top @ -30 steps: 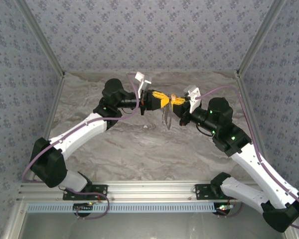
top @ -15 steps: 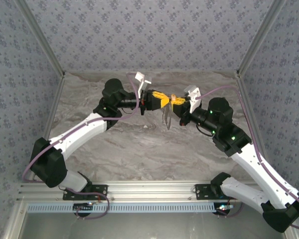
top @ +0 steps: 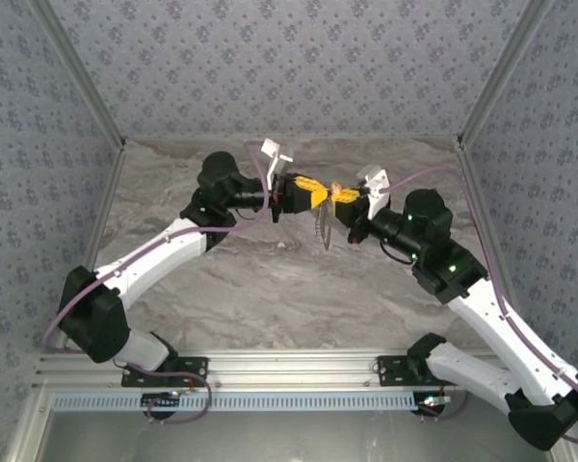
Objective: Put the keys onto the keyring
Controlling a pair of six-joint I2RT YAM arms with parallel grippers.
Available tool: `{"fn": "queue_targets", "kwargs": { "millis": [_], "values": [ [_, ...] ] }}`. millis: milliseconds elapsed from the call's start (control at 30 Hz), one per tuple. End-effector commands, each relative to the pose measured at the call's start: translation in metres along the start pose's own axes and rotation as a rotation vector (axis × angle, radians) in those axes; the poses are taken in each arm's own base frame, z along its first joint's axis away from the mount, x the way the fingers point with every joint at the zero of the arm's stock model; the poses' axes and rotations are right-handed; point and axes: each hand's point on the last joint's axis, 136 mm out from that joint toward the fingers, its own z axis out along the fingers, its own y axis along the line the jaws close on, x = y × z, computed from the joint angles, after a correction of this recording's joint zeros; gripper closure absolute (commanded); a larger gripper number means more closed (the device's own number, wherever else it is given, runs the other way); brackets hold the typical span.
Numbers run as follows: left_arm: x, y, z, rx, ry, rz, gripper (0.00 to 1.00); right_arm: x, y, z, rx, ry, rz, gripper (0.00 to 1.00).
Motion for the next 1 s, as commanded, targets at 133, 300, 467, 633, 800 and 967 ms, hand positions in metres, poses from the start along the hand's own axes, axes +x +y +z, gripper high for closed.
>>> {"fn": "queue_targets", "kwargs": {
  "millis": [133,300,467,633,800,967],
  "values": [
    [-0.021,-0.022,0.0,0.043,-0.028,0.08,1.0,0.0,0.002,-0.008,-0.006,-0.022,-0.009,1.0],
    [-0.02,-0.021,0.001,0.041,-0.026,0.08,1.0,0.004,0.001,-0.009,-0.002,-0.016,-0.006,1.0],
    [-0.019,-0.019,0.001,0.036,-0.025,0.078,1.0,0.007,-0.001,-0.01,0.005,-0.012,-0.003,1.0],
    [-0.017,-0.017,0.002,0.031,-0.024,0.073,1.0,0.004,-0.002,-0.012,0.011,-0.018,-0.002,1.0],
    [-0.016,-0.016,0.002,0.027,-0.024,0.071,1.0,0.002,-0.002,-0.012,0.008,-0.022,-0.001,1.0],
    [-0.016,-0.011,0.002,-0.002,-0.023,0.06,0.97,0.002,-0.002,-0.011,0.004,-0.019,0.002,1.0]
  ]
}}
